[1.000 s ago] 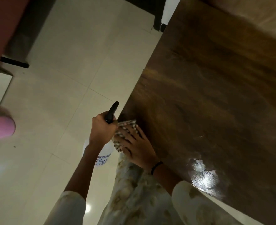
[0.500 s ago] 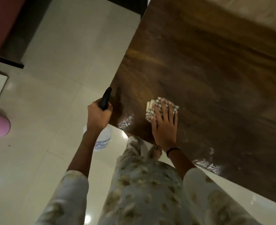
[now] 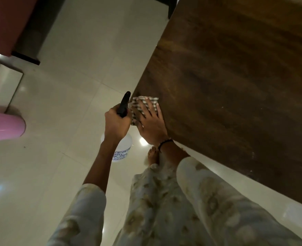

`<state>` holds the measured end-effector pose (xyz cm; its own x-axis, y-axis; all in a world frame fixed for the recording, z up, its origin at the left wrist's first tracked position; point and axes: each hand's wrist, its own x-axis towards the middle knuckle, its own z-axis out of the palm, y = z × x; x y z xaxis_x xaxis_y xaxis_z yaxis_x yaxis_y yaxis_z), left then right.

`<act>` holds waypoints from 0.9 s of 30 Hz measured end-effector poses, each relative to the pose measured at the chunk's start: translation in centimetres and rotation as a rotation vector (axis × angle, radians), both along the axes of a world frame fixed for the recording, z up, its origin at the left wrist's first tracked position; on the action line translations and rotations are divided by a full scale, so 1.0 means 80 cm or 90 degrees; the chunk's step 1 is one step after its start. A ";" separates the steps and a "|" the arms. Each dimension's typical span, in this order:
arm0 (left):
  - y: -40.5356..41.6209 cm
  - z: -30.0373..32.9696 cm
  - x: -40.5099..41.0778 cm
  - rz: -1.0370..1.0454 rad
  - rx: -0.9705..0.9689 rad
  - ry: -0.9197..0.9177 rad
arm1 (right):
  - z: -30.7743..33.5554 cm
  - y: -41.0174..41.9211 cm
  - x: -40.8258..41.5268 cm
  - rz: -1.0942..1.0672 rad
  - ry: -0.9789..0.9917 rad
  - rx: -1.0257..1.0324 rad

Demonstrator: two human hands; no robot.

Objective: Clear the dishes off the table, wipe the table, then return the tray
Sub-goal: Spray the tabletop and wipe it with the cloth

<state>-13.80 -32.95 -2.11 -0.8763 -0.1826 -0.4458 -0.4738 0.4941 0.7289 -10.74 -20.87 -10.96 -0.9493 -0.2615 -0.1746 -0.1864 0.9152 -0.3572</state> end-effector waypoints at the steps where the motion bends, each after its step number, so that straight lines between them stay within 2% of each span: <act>1: -0.003 0.000 -0.001 -0.004 0.002 0.006 | -0.001 0.007 -0.001 0.045 0.012 0.002; 5: -0.010 0.002 -0.006 -0.031 -0.018 0.028 | -0.002 0.075 0.025 0.224 0.065 0.023; 7: -0.010 0.003 -0.009 -0.039 -0.015 0.032 | -0.002 0.112 0.039 0.227 0.071 0.039; 9: -0.008 0.007 -0.012 -0.047 0.004 0.040 | 0.000 0.142 0.051 0.152 0.060 0.061; 12: 0.001 0.014 -0.020 -0.062 0.023 0.066 | 0.007 0.163 0.072 -0.054 0.013 0.069; 15: 0.015 0.022 -0.028 -0.065 0.045 0.102 | 0.010 0.143 0.109 -0.257 -0.014 0.075; 17: 0.025 0.026 -0.032 -0.071 0.069 0.137 | 0.009 0.118 0.132 -0.299 -0.024 0.064; 22: 0.044 0.025 -0.043 -0.119 0.148 0.169 | 0.001 0.096 0.133 -0.170 -0.019 0.035; 27: 0.059 0.024 -0.047 -0.169 0.155 0.231 | -0.003 0.119 0.097 -0.014 0.004 0.037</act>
<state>-17.58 -28.25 -0.16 -0.9846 0.1382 -0.1067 -0.0508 0.3583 0.9322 -2.95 -11.34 -11.24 -0.9557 -0.2306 -0.1827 -0.1688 0.9384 -0.3014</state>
